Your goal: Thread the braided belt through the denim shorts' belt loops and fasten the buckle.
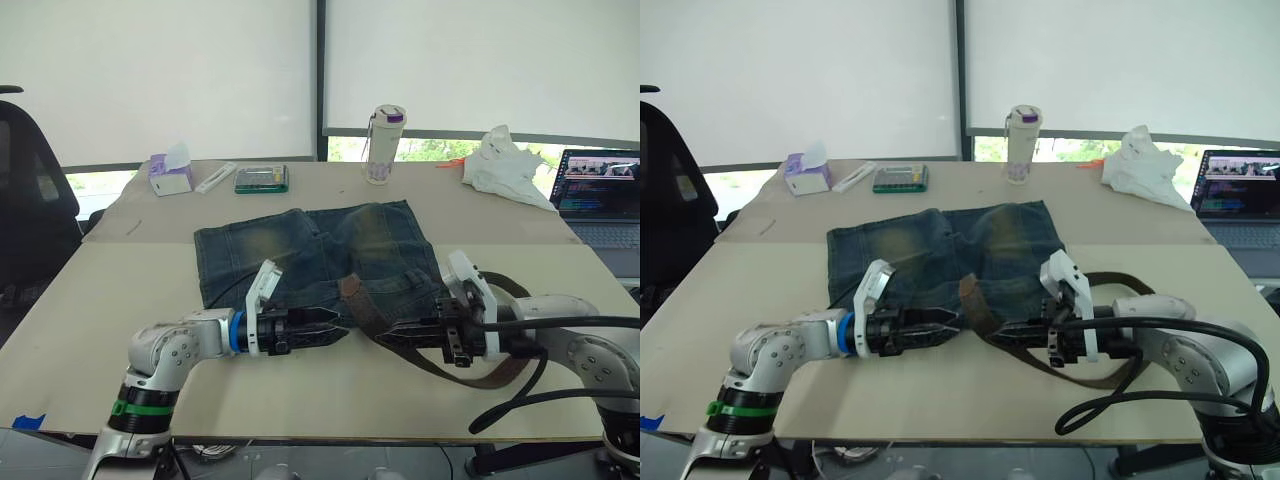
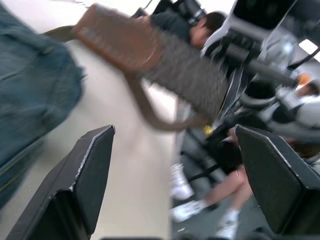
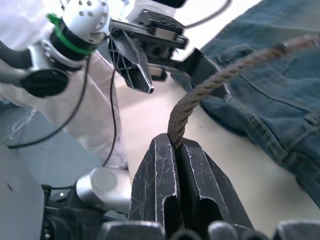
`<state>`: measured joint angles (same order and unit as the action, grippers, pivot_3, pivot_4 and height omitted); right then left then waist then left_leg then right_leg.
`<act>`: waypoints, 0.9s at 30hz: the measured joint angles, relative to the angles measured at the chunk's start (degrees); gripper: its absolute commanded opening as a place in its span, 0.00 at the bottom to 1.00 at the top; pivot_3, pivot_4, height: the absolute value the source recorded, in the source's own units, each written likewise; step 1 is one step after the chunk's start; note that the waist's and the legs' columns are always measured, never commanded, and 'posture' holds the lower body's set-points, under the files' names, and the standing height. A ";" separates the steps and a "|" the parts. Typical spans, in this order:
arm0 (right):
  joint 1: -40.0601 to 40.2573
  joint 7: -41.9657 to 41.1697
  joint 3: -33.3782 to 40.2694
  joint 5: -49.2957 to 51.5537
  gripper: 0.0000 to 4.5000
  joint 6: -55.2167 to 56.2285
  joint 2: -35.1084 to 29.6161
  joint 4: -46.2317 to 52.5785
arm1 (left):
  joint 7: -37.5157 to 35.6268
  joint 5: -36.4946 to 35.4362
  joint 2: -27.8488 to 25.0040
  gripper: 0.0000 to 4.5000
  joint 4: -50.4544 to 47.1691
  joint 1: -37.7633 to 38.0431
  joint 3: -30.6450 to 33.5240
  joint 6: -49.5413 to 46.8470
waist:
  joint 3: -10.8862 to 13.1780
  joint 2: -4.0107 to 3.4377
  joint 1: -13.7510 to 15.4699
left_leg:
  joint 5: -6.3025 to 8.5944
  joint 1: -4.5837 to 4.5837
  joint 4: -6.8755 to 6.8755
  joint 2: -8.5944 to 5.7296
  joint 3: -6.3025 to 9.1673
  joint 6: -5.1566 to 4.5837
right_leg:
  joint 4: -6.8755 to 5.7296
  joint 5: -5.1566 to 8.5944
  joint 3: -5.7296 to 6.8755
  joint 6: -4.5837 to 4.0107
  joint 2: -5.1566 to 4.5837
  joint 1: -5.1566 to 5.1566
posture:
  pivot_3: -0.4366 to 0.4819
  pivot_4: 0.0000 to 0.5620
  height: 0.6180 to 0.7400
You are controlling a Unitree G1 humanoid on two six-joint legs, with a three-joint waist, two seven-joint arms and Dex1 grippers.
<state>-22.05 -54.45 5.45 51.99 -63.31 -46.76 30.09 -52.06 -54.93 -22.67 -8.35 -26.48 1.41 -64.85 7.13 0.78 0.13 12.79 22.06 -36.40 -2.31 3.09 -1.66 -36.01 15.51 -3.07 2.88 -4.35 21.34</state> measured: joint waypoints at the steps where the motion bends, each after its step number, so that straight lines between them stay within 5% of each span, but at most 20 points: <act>1: -0.02 0.45 0.00 0.16 0.01 -0.15 -0.11 0.09 | 1.10 -1.71 0.88 0.91 0.69 -0.73 0.86 -1.56 | 0.00 0.00 0.01 | 0.00 0.01 0.00 0.00 0.01 0.00 | 0.00 0.00 0.01 0.00 0.00 0.01 | 0.48 0.27 1.00; 8: 0.83 2.64 0.11 1.96 0.01 -0.86 -1.74 1.65 | 9.05 -12.73 5.02 0.91 6.22 -4.58 6.69 -11.10 | 0.01 0.01 0.00 | 0.00 0.01 0.00 0.01 0.01 0.00 | -0.01 0.00 0.02 0.00 0.03 0.03 | 0.48 0.27 1.00; 21: 2.37 5.29 0.31 5.45 0.00 -0.86 -3.06 3.16 | 13.87 -14.20 7.82 0.01 6.94 -5.05 6.60 -11.98 | 0.01 0.02 0.49 | 0.00 0.06 0.01 -0.02 0.00 0.01 | 0.08 0.00 -0.01 -0.01 -0.05 0.02 | 0.48 0.27 1.00; 27: 4.19 8.89 3.31 5.87 0.47 -0.54 -3.00 3.74 | 16.24 -14.23 10.02 0.00 6.83 -5.07 6.60 -10.63 | 0.02 0.03 0.57 | 0.00 0.11 0.01 0.01 0.01 0.01 | 0.14 -0.01 -0.02 -0.02 -0.09 0.03 | 0.48 0.27 1.00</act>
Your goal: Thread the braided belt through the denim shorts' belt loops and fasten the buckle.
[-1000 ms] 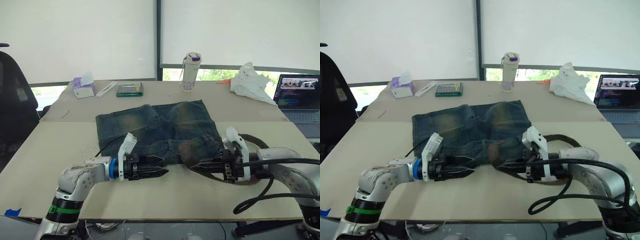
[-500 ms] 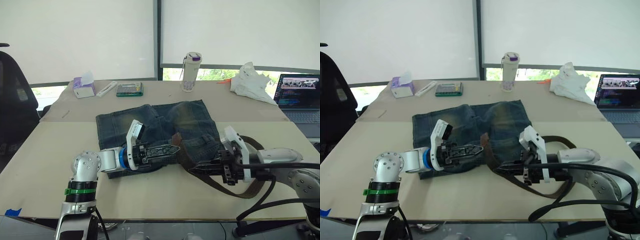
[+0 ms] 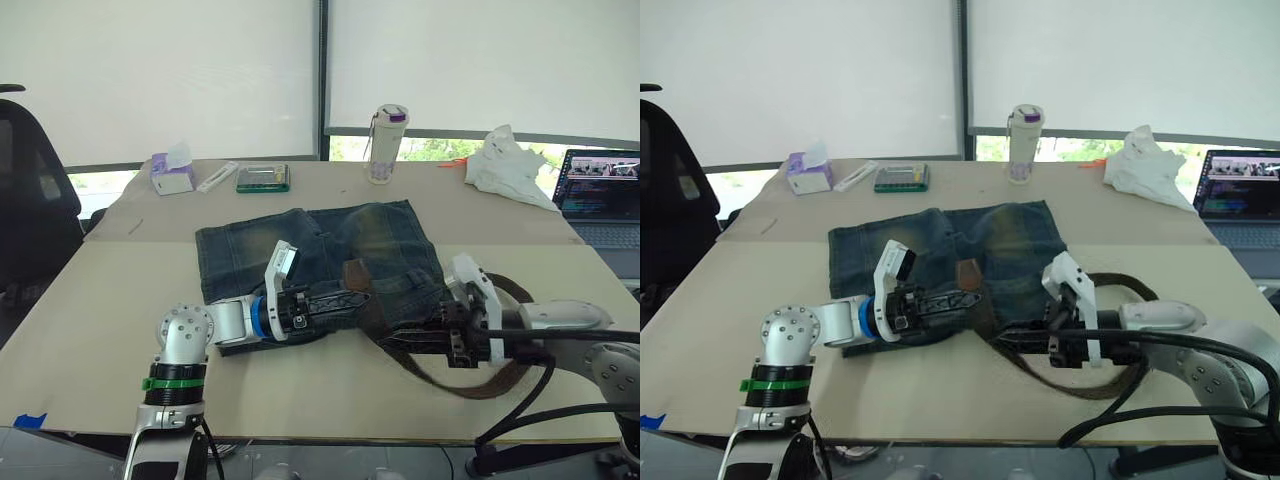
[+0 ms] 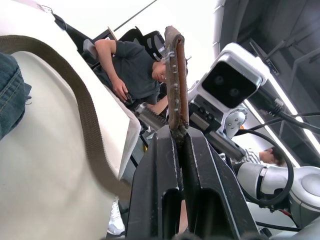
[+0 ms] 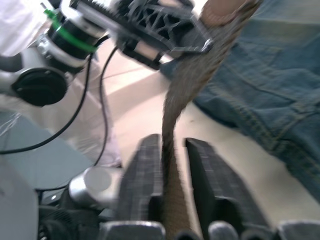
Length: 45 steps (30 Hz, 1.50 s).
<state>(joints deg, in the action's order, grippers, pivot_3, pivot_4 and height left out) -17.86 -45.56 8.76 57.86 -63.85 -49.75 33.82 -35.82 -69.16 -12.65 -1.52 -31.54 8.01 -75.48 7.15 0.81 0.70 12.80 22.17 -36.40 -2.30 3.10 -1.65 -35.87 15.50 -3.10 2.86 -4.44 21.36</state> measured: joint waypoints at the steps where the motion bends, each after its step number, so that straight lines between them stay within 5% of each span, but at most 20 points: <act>1: 1.00 1.28 1.25 0.22 0.54 0.04 0.49 0.56 | 0.91 -0.05 0.73 0.00 0.04 -0.02 0.22 0.29 | 0.00 0.00 0.09 | 0.00 0.04 0.00 0.00 0.02 0.00 | 0.02 0.00 0.01 0.00 -0.01 0.01 | 0.48 0.27 1.00; 3: 3.03 5.34 4.84 1.44 0.69 0.08 2.14 1.52 | 3.12 -0.50 2.22 0.00 0.28 -0.27 1.10 0.67 | 0.00 0.01 0.12 | 0.00 0.08 0.00 -0.01 0.03 0.00 | 0.01 0.00 -0.01 0.00 -0.02 0.03 | 0.48 0.27 1.00; 10: 12.35 27.79 23.80 25.24 0.69 5.17 4.09 8.73 | 13.10 -0.95 8.68 0.00 3.68 -3.84 5.21 4.69 | 0.04 0.07 0.65 | 0.00 0.11 0.00 0.00 0.03 0.00 | 0.03 0.00 -0.04 0.00 0.02 0.02 | 0.48 0.27 1.00; 15: 9.99 44.51 13.27 33.10 0.69 12.52 6.79 15.05 | 17.99 -0.35 13.63 0.00 6.38 -6.42 5.15 7.97 | 0.10 0.18 -0.23 | -0.01 0.06 0.02 0.02 0.00 0.00 | 0.01 0.01 -0.02 0.01 0.16 -0.01 | 0.48 0.27 1.00; 23: 4.10 63.48 -2.77 21.02 0.69 18.70 22.41 10.24 | 22.68 -1.59 15.88 0.00 9.02 -9.52 7.33 9.69 | 0.04 0.11 -0.13 | -0.04 0.07 0.02 -0.13 0.01 0.04 | -0.01 0.02 -0.01 0.04 0.18 0.03 | 0.48 0.27 1.00; 28: 3.02 66.82 -4.24 20.00 0.69 22.00 27.64 9.29 | 25.33 -4.77 15.83 0.00 9.28 -9.68 9.52 10.15 | 0.03 0.10 -0.08 | -0.04 0.07 0.02 -0.18 0.03 0.03 | 0.00 0.02 0.00 0.04 0.15 0.05 | 0.48 0.27 1.00; 45: 5.33 65.19 -5.98 19.79 0.69 26.41 30.86 5.43 | 31.03 -14.39 13.92 0.00 10.53 -9.85 11.17 9.03 | 0.03 0.09 -0.38 | -0.05 0.00 0.08 -0.19 0.03 0.03 | -0.01 0.02 0.01 0.04 0.22 0.04 | 0.48 0.27 1.00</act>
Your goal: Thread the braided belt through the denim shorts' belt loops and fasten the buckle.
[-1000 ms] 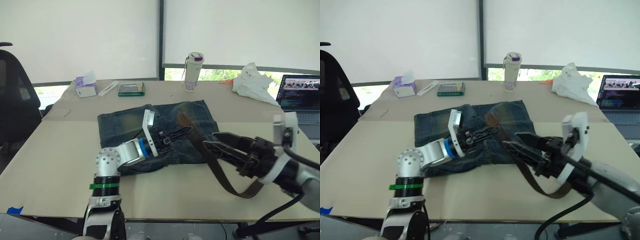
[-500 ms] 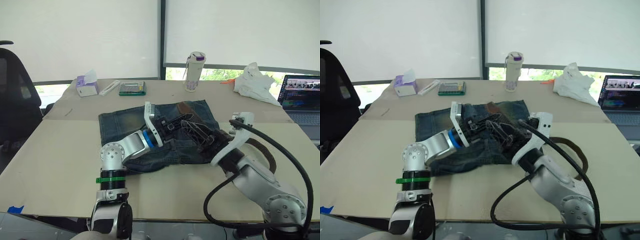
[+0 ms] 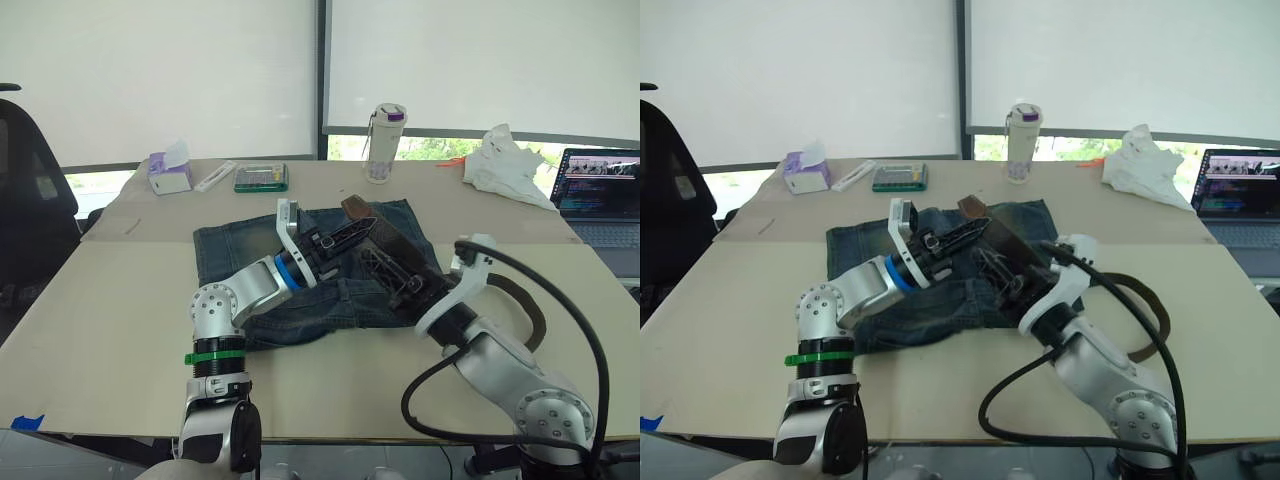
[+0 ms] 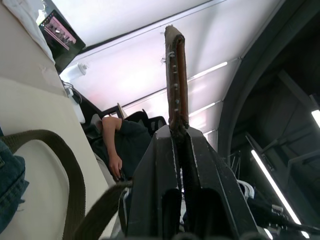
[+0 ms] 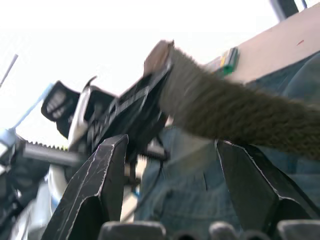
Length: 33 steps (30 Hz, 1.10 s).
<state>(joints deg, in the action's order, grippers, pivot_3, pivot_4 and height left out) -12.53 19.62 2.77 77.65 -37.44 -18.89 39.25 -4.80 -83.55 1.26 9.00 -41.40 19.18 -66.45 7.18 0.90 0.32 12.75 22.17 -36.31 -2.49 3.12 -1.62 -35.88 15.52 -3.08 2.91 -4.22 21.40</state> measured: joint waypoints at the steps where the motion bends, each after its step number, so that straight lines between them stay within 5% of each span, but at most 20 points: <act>1: -0.04 -0.13 -0.02 -0.28 0.69 0.25 0.49 -0.18 | 0.46 -0.31 0.00 0.00 -0.19 0.01 -0.06 0.04 | 0.00 0.00 0.00 | 0.00 0.00 0.00 0.00 0.00 0.00 | 0.00 0.00 0.00 0.00 0.00 0.00 | 0.48 0.27 1.00; 13: -1.71 -0.37 -0.04 -2.73 0.69 4.71 8.05 -2.00 | 2.64 -3.74 -1.01 0.00 -1.38 0.89 -1.51 1.28 | 0.00 -0.02 -0.27 | -0.02 -0.02 0.04 0.00 0.01 0.03 | 0.00 0.00 0.00 -0.01 -0.01 0.02 | 0.48 0.27 1.00; 23: -1.70 -0.32 0.31 -3.33 0.00 5.50 8.96 -2.17 | 4.28 -5.36 -1.27 0.00 -1.72 1.66 -2.61 2.76 | 0.00 -0.03 -0.41 | -0.03 0.00 0.11 0.00 0.00 0.05 | 0.01 0.00 -0.01 -0.01 -0.02 0.08 | 0.48 0.27 1.00; 29: -1.71 -0.06 0.28 -3.30 0.00 5.32 7.52 -2.17 | 4.44 -5.52 -1.72 0.00 -2.11 2.10 -3.88 3.67 | 0.01 -0.03 -0.44 | -0.04 0.01 0.12 0.00 0.00 0.06 | 0.02 0.00 -0.01 -0.01 -0.02 0.09 | 0.48 0.27 1.00; 33: -1.54 0.49 1.95 -2.46 0.00 4.60 3.28 -2.13 | -2.39 1.06 -7.04 0.29 -5.88 3.50 -8.66 3.90 | 0.02 -0.05 -0.57 | -0.12 -0.04 0.31 -0.12 0.00 0.14 | 0.04 0.00 -0.05 -0.02 -0.06 0.11 | 0.48 0.27 1.00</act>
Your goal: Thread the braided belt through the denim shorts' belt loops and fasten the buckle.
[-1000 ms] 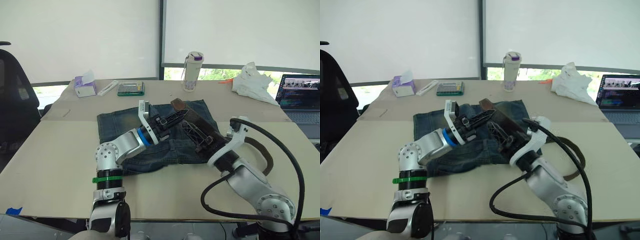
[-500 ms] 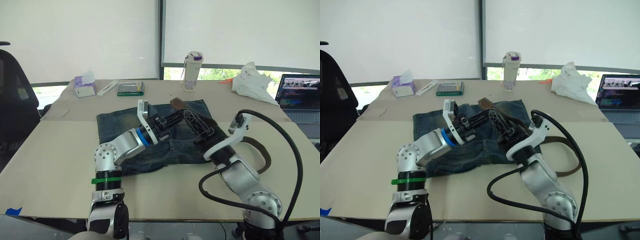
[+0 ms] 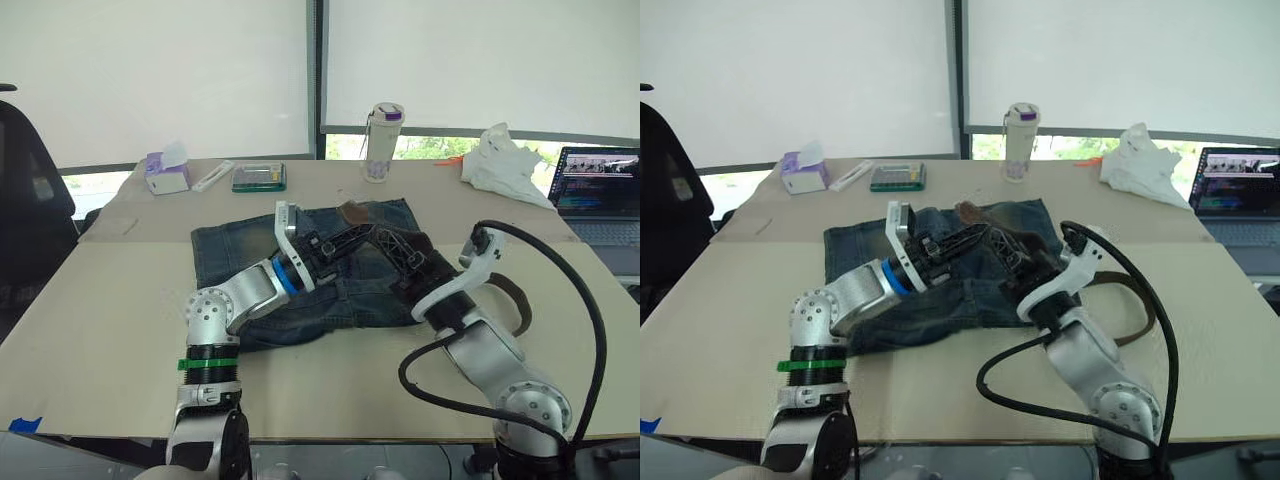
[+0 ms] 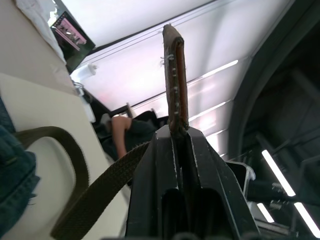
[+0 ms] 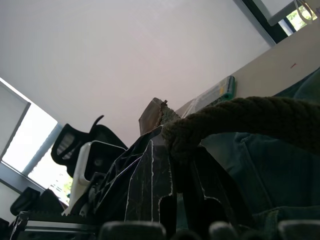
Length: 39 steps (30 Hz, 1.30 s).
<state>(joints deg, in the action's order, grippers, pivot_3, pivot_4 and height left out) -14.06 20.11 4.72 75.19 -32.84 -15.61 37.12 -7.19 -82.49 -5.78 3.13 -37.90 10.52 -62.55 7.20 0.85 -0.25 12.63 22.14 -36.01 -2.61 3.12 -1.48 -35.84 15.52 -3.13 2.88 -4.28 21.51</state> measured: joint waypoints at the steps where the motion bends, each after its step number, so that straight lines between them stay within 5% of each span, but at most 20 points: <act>1: 0.94 -0.05 2.19 0.87 0.00 -0.03 -2.54 0.11 | -4.05 3.43 -2.80 0.36 -1.51 0.68 -2.56 0.20 | 0.01 0.00 0.06 | -0.06 -0.01 0.10 -0.08 0.00 -0.03 | 0.05 0.00 0.02 0.00 -0.04 0.01 | 0.48 0.27 1.00; 4: 6.33 -0.78 10.31 5.24 0.00 -0.27 -10.68 0.27 | -18.82 17.98 -13.74 0.60 -6.00 2.21 -11.63 6.18 | 0.05 -0.10 0.13 | -0.07 0.01 0.22 -0.18 -0.03 -0.04 | 0.11 0.04 -0.03 -0.08 -0.12 0.06 | 0.48 0.27 1.00; 8: 11.69 -3.11 16.49 10.04 0.00 -0.52 -17.55 1.26 | -32.46 35.74 -20.46 0.89 -6.11 3.08 -22.55 20.38 | 0.08 -0.20 0.42 | -0.07 0.08 0.27 -0.01 -0.07 -0.06 | 0.33 0.08 -0.13 -0.17 -0.19 0.02 | 0.48 0.27 1.00; 11: 16.38 -4.37 20.93 12.54 0.00 -0.59 -21.30 1.89 | -39.48 51.46 -22.39 0.89 -2.16 3.88 -31.91 33.49 | 0.06 -0.30 0.87 | -0.06 0.22 0.32 0.43 -0.10 -0.07 | 0.96 -0.03 -0.27 -0.70 -0.25 -0.14 | 0.48 0.27 1.00; 16: 18.78 -4.78 21.85 13.96 0.00 -0.54 -23.48 3.06 | -41.77 62.29 -16.91 0.89 4.10 3.56 -38.82 39.63 | 0.10 -0.22 0.91 | -0.05 0.47 0.23 0.49 -0.09 -0.11 | 0.92 -0.18 -0.27 -0.43 -0.38 0.07 | 0.48 0.27 1.00; 20: 20.07 -3.73 22.01 13.94 0.00 -0.29 -24.16 4.69 | -39.68 74.70 -11.92 0.64 14.07 -1.31 -43.63 49.35 | 0.14 -0.16 1.18 | -0.09 0.71 0.11 0.46 -0.09 -0.17 | 0.83 -0.27 -0.21 -0.26 -0.12 0.22 | 0.48 0.27 1.00; 28: 24.35 -4.03 24.84 14.01 0.00 -0.40 -28.78 5.55 | -49.18 79.37 -13.52 0.04 22.65 -2.69 -42.14 65.12 | 0.15 -0.12 0.71 | -0.08 0.67 0.13 0.52 -0.16 -0.20 | 0.79 -0.28 0.01 -0.24 -0.10 0.23 | 0.48 0.27 1.00; 33: 29.42 -8.04 26.43 16.29 0.00 -4.97 -35.36 4.69 | -65.99 73.57 -21.56 0.01 21.95 1.84 -38.28 73.24 | 0.07 -0.25 -0.42 | -0.06 0.68 0.20 0.76 -0.18 -0.24 | 0.69 -0.38 0.01 -0.46 -0.07 0.42 | 0.48 0.27 1.00; 39: 30.41 -12.61 26.41 19.12 0.00 -8.32 -39.81 4.53 | -74.15 71.58 -23.77 0.01 22.32 4.22 -35.06 77.46 | 0.02 -0.34 -0.24 | -0.07 0.73 0.08 0.72 -0.16 -0.25 | 0.69 -0.40 0.23 -0.49 -0.04 0.41 | 0.48 0.27 1.00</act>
<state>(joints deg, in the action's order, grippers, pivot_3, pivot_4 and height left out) 16.34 7.50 31.13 94.31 -41.16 -55.41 41.64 -81.34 -10.92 -29.55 25.45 -33.68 -24.54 14.91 7.22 0.51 -0.49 12.56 22.87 -35.93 -1.88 2.96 -1.73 -35.15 15.11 -2.90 2.39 -4.32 21.93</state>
